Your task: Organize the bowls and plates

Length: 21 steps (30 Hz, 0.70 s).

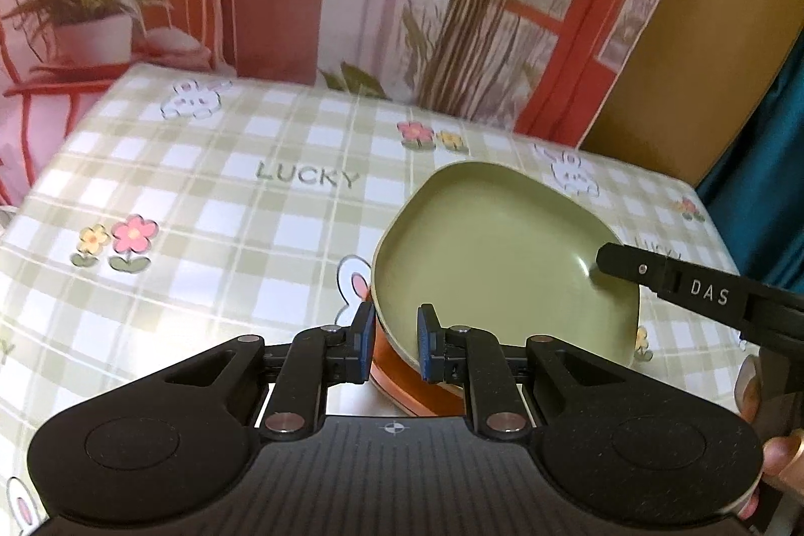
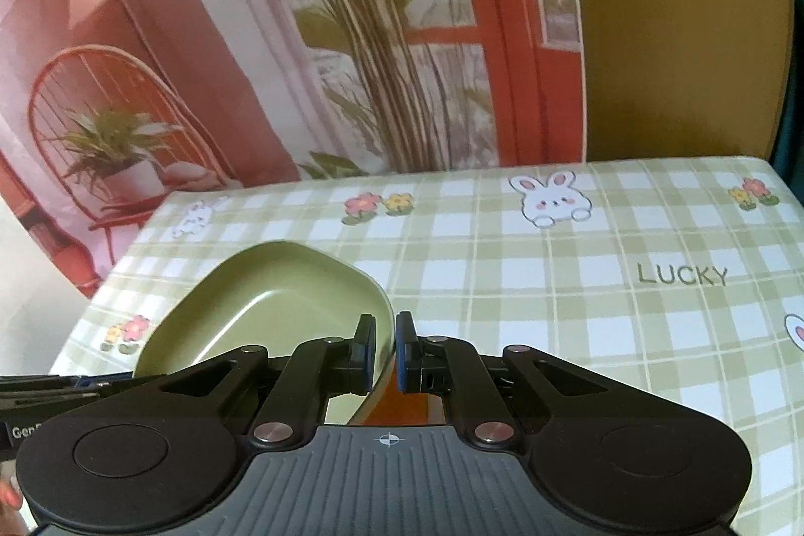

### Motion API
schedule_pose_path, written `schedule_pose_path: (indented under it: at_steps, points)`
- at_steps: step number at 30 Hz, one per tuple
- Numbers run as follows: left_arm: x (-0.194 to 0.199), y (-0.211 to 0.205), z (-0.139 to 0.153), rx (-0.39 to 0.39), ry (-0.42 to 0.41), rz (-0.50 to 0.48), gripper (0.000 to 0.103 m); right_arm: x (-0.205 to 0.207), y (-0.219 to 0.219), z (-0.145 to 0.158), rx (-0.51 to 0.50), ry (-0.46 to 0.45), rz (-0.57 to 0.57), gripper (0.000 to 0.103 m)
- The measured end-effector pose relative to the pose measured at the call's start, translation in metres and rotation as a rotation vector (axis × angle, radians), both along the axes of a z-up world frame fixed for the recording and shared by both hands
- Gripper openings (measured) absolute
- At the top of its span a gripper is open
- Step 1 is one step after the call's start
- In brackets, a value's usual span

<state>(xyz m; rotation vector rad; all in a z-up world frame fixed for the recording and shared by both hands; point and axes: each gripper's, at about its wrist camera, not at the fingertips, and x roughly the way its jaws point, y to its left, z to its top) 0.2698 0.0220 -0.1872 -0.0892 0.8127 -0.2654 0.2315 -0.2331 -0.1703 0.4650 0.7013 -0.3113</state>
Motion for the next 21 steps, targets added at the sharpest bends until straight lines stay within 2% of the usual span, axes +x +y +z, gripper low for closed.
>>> schedule_pose_path:
  at_steps: [7, 21]
  points:
    - [0.005, 0.003, -0.020, 0.008, 0.037, -0.007, 0.017, 0.004, 0.005, -0.019, 0.001, 0.046, 0.016, 0.007]
    - [0.009, 0.004, -0.031, 0.030, 0.051, -0.031, 0.019, 0.008, 0.010, -0.034, -0.037, 0.074, 0.018, 0.007]
